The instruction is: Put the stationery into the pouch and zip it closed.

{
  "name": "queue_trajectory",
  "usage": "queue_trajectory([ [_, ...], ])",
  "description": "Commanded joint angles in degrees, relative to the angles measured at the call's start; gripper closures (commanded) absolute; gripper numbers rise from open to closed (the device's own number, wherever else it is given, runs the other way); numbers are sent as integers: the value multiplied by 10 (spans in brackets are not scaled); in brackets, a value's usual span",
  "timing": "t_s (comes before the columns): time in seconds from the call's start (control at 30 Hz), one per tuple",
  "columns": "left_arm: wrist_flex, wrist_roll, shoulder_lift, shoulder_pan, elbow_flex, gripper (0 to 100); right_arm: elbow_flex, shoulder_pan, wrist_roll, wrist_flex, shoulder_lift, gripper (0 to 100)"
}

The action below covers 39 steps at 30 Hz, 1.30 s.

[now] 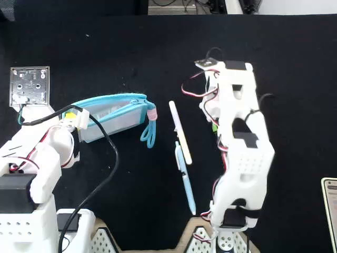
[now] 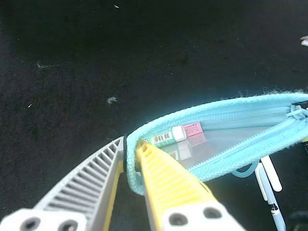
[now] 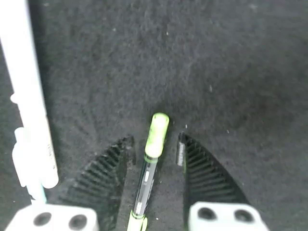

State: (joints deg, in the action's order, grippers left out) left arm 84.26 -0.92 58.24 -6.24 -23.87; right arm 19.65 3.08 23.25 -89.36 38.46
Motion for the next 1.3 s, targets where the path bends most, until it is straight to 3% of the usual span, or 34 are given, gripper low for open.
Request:
queue_trajectory([
  [0.0,3,-7,-4,0,-27,970,122,9,21,-72,53,864],
  [0.17,3,-7,-4,0,-27,970,204,10,25,-101,128,881],
  [0.27,3,-7,-4,0,-27,970,222,10,22,-102,145,995],
  [0.43,3,-7,-4,0,-27,970,234,29,-11,-116,87,988],
  [0.63,3,-7,-4,0,-27,970,109,37,-12,-117,-138,988],
  [0.9,3,-7,-4,0,-27,970,-162,-36,-16,-50,-545,988],
  [1.27,-1,-7,-4,0,-33,970,-377,-121,-189,143,-940,987],
])
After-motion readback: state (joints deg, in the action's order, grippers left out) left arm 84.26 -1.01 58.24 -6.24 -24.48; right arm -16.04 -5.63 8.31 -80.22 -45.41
